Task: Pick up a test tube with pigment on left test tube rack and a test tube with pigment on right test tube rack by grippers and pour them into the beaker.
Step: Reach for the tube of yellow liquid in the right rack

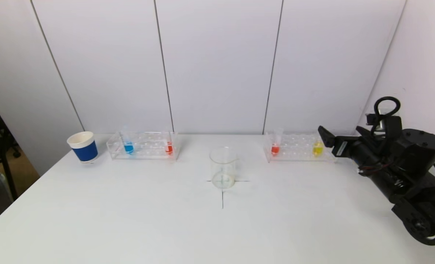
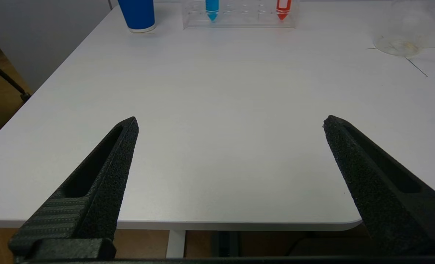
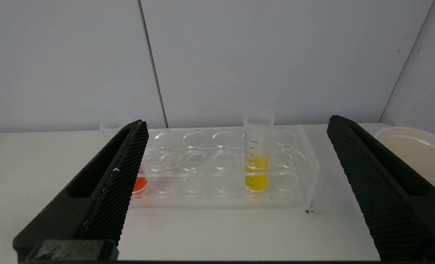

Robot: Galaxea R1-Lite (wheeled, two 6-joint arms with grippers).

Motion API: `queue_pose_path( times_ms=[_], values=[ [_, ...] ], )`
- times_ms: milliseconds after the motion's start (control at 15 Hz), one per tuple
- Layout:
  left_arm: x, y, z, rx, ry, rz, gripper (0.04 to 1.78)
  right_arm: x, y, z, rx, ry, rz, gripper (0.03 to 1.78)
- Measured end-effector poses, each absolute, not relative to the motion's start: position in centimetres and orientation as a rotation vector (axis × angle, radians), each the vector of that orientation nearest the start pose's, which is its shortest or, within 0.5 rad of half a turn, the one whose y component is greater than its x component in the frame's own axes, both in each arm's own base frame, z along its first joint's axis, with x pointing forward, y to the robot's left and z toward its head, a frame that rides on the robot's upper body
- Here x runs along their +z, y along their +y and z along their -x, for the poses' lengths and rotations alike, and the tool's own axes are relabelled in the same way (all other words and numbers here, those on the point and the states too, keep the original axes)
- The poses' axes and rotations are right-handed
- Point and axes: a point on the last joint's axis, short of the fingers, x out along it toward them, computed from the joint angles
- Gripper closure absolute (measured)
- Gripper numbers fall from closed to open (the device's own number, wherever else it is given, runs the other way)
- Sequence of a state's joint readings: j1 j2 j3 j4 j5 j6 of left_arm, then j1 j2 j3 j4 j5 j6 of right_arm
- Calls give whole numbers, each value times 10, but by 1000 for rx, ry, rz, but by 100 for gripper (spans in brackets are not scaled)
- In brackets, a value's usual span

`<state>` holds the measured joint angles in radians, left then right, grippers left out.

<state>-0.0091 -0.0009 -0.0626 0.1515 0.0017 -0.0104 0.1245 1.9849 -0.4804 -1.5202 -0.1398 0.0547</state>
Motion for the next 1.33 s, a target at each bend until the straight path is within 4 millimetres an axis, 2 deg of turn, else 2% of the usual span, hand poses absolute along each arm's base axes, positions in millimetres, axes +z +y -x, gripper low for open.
queue_pose_path(
  times_ms=[333,1333],
  values=[
    [77,0,28,-7,88,10,6,89,37,-325,-43,17,-52,4],
    [77,0,28,-7,88,10,6,59,32,-368,-72,24,-49,4]
  ],
)
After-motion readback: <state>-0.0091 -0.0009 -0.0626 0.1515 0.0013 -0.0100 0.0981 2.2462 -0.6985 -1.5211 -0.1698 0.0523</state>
